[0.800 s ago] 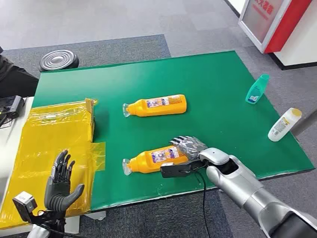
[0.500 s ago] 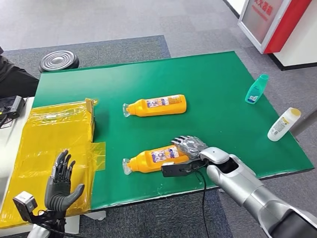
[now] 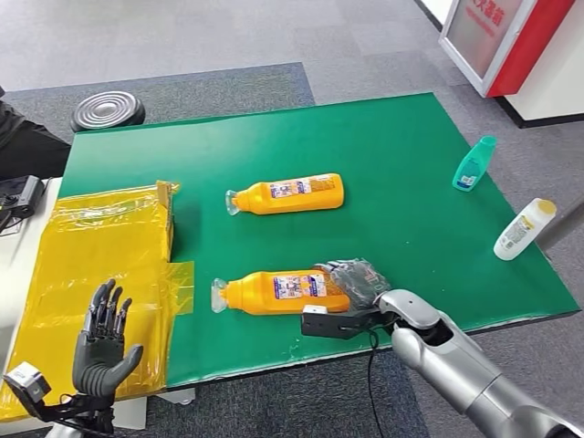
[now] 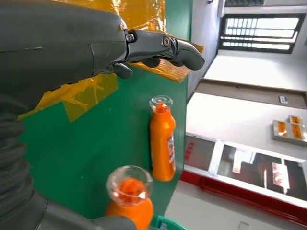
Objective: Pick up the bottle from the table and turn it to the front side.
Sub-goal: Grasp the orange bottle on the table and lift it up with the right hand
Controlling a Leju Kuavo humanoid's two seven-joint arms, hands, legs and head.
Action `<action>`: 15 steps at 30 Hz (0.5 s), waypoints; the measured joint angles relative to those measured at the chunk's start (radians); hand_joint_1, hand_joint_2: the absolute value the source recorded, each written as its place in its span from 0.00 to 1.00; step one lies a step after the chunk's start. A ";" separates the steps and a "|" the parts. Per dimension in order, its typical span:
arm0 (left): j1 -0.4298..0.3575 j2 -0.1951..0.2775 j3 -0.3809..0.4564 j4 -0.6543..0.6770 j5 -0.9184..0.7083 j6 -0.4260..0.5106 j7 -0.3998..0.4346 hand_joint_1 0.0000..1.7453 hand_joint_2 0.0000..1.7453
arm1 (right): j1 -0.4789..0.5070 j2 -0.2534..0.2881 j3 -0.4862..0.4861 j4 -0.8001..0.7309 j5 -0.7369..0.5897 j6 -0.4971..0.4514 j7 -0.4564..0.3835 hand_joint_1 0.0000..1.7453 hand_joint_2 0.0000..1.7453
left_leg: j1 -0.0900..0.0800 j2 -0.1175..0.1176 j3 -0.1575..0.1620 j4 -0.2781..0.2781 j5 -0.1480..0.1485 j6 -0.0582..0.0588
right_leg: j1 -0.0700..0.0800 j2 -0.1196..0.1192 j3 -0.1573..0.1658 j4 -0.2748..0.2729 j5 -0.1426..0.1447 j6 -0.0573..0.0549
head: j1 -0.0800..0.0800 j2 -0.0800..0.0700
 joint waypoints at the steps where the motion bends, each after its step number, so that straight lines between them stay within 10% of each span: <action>1: 0.006 -0.002 0.003 -0.014 -0.004 -0.009 0.000 0.00 1.00 | 0.021 0.003 -0.015 -0.029 -0.010 -0.019 -0.007 1.00 1.00 | 0.000 0.000 0.000 0.000 0.000 0.000 | 0.000 0.000 0.000 0.000 0.000 0.000 | 0.000 0.000; 15: 0.036 -0.014 -0.117 -0.090 0.019 -0.161 0.007 0.00 1.00 | 0.161 0.205 -0.145 -0.156 -0.103 -0.117 -0.126 1.00 1.00 | 0.000 0.000 -0.001 0.000 0.000 -0.001 | 0.000 0.000 -0.001 0.000 -0.001 0.000 | 0.000 0.000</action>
